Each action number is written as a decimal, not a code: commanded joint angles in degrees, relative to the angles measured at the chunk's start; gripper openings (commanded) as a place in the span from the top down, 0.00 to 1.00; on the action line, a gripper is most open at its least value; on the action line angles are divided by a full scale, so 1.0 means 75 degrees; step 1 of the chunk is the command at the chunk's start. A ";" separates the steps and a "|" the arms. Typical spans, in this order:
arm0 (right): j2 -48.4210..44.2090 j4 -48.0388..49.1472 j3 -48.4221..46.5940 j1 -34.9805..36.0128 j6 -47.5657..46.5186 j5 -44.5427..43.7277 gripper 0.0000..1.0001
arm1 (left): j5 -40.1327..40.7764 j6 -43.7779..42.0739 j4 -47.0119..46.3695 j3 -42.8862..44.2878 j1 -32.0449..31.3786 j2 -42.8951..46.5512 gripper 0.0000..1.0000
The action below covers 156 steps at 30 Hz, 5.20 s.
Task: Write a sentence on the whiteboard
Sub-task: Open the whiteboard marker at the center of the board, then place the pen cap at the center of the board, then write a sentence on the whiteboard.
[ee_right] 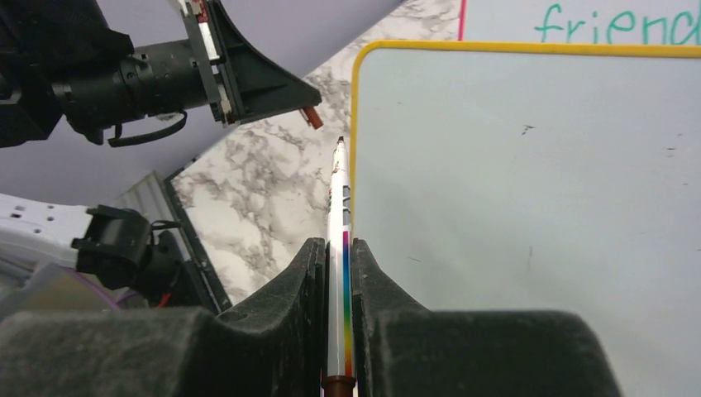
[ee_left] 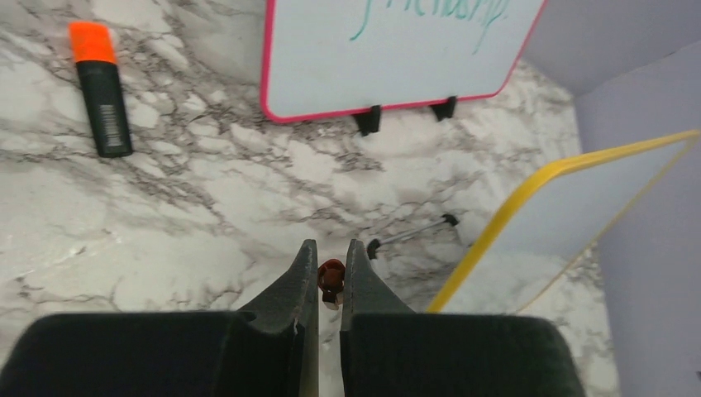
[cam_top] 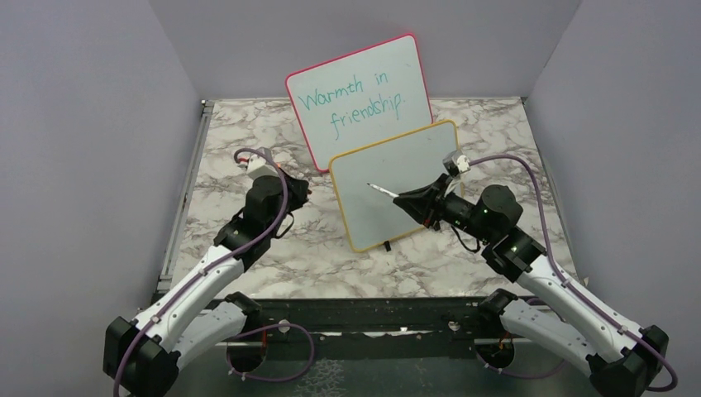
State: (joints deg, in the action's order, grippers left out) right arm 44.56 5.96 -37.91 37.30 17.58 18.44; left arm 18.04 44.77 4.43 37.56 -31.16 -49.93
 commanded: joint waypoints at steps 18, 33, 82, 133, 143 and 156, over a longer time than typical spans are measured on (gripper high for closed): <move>0.0258 -0.0992 -0.0667 0.0009 -0.0898 -0.1045 0.99 | -0.2140 -0.2642 0.1921 0.1288 0.1482 -0.3715 1.00; 0.0083 -0.1046 -0.0707 0.0007 -0.1441 -0.1503 1.00 | -0.1967 -0.3110 0.2631 0.2281 0.1523 -0.5686 0.99; 0.1844 -0.3006 -0.2719 0.0252 -0.1730 -0.2305 0.99 | -0.8447 -0.3378 -0.0807 0.2499 0.3338 -0.2631 0.06; 0.4536 -0.2008 -0.4392 0.4471 -0.3135 -0.8214 0.99 | -0.9525 -0.3425 -0.1657 0.2648 0.2372 -0.4029 1.00; 0.4786 -0.1971 -0.4540 0.4472 -0.3212 -0.8200 0.99 | -0.9565 -0.3618 -0.1657 0.2574 0.2373 -0.3928 1.00; 0.4941 -0.1839 -0.4578 0.4471 -0.3293 -0.8211 0.99 | -0.9642 -0.3743 -0.1586 0.2586 0.2373 -0.3995 1.00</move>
State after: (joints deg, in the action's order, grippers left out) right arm 80.55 -10.00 -70.19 70.46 -6.31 -41.34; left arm -53.76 18.57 -8.91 58.02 -13.30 -80.51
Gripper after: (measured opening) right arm 0.175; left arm 0.025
